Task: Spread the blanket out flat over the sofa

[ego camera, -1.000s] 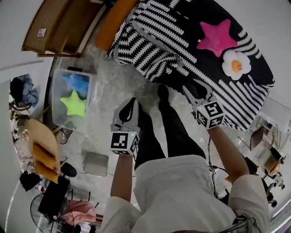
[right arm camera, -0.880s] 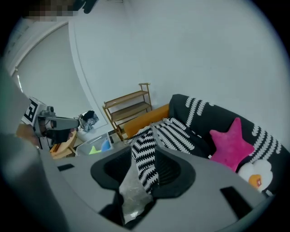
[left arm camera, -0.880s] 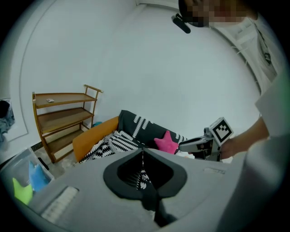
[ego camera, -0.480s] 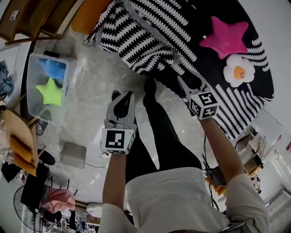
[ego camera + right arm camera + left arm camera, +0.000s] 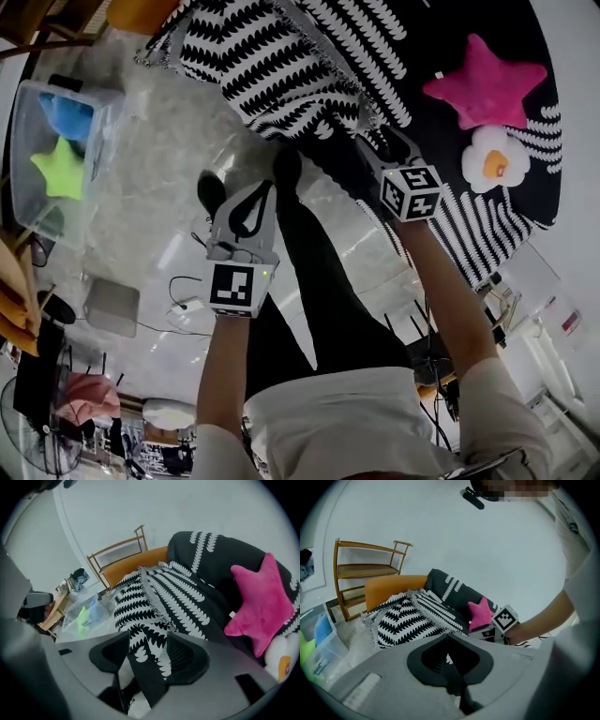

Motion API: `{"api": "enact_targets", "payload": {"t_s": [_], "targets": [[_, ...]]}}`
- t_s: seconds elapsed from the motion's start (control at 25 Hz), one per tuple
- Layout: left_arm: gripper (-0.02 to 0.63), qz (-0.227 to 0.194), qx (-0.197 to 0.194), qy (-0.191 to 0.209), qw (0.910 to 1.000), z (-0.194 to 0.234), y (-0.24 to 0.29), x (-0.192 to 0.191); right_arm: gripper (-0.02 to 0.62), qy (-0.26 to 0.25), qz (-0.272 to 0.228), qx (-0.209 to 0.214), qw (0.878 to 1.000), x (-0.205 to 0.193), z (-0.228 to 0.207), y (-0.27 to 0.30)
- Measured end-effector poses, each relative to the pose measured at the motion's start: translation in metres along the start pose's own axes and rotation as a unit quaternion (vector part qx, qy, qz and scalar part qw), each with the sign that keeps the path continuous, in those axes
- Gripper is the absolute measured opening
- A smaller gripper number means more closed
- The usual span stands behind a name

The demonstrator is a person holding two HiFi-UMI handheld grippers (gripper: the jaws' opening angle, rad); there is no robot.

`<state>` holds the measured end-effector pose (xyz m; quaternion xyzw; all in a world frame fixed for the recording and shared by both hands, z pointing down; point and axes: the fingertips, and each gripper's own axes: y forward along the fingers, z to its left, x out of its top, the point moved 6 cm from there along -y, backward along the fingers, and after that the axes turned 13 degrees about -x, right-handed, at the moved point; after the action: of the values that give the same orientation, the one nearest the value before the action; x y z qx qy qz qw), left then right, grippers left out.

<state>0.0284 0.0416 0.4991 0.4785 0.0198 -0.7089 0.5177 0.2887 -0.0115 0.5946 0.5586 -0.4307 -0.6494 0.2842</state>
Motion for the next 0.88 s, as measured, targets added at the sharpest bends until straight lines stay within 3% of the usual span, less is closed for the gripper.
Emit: {"api": "enact_targets", "payload": {"t_s": [0.4,0.64,0.68,0.76,0.8,0.88], "targets": [[0.018,0.006,0.016,-0.027,0.9995,0.012,0.022,-0.041,0.368,-0.002,0.049,-0.013,0.999,-0.042,-0.02,0.076],[0.018,0.003,0.019,-0.037,0.9991,0.024,0.02,-0.046,0.364,-0.027,0.071,-0.03,0.997,-0.043,-0.016,0.109],[0.018,0.003,0.019,-0.039,0.9991,0.028,0.019,-0.048,0.318,-0.035,0.071,-0.034,0.996,-0.042,-0.013,0.113],[0.018,0.002,0.02,-0.041,0.9989,0.034,0.017,-0.053,0.082,-0.046,0.059,-0.048,0.996,-0.039,-0.009,0.116],[0.018,0.002,0.021,-0.042,0.9989,0.037,0.016,-0.055,0.029,-0.049,0.053,-0.051,0.996,-0.037,-0.007,0.115],[0.018,0.003,0.022,-0.044,0.9988,0.042,0.011,-0.06,0.023,-0.043,0.045,-0.047,0.997,-0.033,0.0,0.112]]}}
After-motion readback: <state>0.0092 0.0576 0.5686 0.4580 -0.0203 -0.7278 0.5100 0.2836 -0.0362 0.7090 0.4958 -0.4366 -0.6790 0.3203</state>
